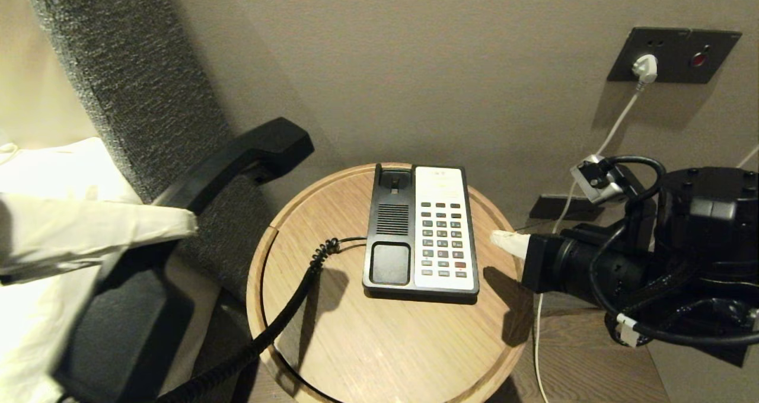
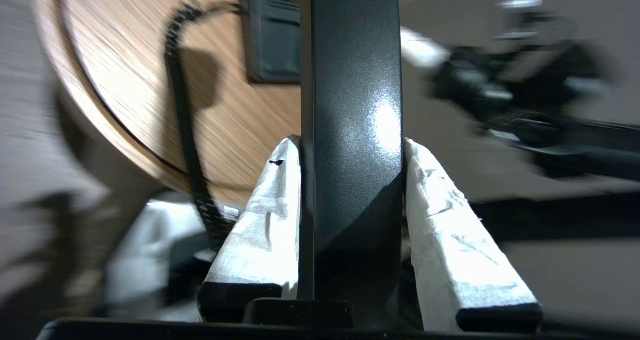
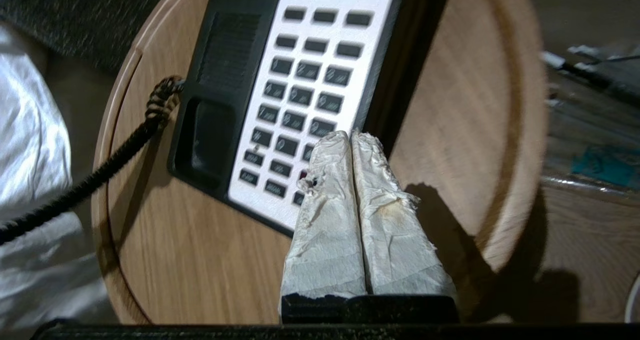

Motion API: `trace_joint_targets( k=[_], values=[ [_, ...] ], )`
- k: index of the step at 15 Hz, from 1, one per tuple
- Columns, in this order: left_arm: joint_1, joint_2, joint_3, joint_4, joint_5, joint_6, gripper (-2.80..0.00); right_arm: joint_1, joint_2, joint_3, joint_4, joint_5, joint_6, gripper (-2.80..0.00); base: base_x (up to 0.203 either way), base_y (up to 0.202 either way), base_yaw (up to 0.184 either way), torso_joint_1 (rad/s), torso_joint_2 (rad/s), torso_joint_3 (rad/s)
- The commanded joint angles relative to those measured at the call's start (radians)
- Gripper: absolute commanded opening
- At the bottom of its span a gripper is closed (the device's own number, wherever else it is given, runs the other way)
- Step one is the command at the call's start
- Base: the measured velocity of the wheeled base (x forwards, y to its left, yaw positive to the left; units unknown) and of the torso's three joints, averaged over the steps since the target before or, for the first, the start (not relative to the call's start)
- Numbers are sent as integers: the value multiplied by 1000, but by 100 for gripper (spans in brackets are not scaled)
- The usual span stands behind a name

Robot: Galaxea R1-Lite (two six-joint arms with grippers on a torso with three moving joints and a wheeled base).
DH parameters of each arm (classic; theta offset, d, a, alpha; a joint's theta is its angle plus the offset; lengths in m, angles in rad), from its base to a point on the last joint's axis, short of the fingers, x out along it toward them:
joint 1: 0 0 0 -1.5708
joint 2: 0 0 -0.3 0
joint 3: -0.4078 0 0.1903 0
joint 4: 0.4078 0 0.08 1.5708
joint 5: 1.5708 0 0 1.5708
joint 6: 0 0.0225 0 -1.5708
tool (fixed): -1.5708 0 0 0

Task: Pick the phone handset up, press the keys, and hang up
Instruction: Put the handset back

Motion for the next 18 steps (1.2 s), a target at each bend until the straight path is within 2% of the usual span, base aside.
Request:
trace_joint_targets(
  k=[1,4,7,10,13,18],
  values=[
    [-2,133,-8,-19,38,31,-280,-30,-27,-5,-3,-2,2,-280,0,0,0,0,0,0],
    [-3,298,-52,-95,144,74,-280,-58,-47,-6,-8,-16,1,-280,0,0,0,0,0,0],
    [-4,431,-143,-110,192,97,-280,-98,-61,-4,-9,-47,2,-280,0,0,0,0,0,0],
    [-18,537,-204,-105,212,101,-280,-153,-71,2,-11,-44,4,-280,0,0,0,0,0,0],
    [-24,595,-215,-107,226,101,-280,-170,-84,2,-11,-39,4,-280,0,0,0,0,0,0],
    [-22,679,-301,-106,256,102,-280,-170,-95,26,-13,-33,4,-280,0,0,0,0,0,0]
  ],
)
